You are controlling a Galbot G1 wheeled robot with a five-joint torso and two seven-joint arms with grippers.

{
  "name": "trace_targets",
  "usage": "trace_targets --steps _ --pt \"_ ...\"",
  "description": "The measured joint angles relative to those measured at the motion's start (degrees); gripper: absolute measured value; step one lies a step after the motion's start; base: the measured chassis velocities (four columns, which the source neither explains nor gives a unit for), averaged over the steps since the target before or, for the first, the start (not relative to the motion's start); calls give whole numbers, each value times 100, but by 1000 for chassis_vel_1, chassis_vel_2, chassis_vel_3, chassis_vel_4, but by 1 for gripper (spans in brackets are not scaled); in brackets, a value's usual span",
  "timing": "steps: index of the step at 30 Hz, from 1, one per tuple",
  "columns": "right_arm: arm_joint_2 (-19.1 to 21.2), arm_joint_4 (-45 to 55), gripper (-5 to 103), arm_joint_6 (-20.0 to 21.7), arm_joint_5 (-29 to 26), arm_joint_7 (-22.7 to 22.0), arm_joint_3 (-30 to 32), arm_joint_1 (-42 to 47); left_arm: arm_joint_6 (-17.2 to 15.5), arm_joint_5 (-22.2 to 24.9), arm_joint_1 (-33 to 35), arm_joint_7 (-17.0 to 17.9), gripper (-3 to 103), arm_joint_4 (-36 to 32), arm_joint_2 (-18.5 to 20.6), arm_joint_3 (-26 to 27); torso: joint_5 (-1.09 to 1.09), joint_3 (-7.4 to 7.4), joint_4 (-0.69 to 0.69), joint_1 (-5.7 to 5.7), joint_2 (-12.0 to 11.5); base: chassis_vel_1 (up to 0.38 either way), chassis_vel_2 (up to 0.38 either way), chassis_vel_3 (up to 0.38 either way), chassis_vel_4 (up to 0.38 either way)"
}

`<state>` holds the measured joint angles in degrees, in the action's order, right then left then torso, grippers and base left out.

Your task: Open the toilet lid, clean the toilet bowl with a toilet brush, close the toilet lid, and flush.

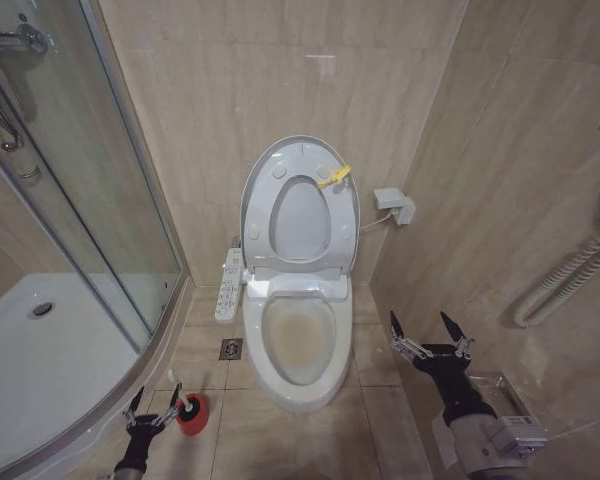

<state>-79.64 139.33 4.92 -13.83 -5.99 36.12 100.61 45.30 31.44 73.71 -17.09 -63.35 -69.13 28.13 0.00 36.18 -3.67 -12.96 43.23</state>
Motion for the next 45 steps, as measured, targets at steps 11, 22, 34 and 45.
trace_targets --steps 11,22,34,45 --pt "-1 0 100 0 0 -1 0 0 -2883 -1400 1279 2949 100 -4545 89 287 4 0 -1 0 0 0 0 0 0" --pt "0 0 100 0 0 0 0 0 -4252 -1126 2643 3157 100 -7077 93 471 1 0 2 1 0 0 0 0 0" --pt "0 0 100 0 0 0 0 0 -4096 -1803 3640 2804 100 -7992 -271 717 0 0 1 1 0 0 0 0 0" --pt "0 0 100 0 0 0 0 0 -3959 -2328 4172 2690 100 -8045 -573 668 0 0 1 0 0 0 0 0 0"
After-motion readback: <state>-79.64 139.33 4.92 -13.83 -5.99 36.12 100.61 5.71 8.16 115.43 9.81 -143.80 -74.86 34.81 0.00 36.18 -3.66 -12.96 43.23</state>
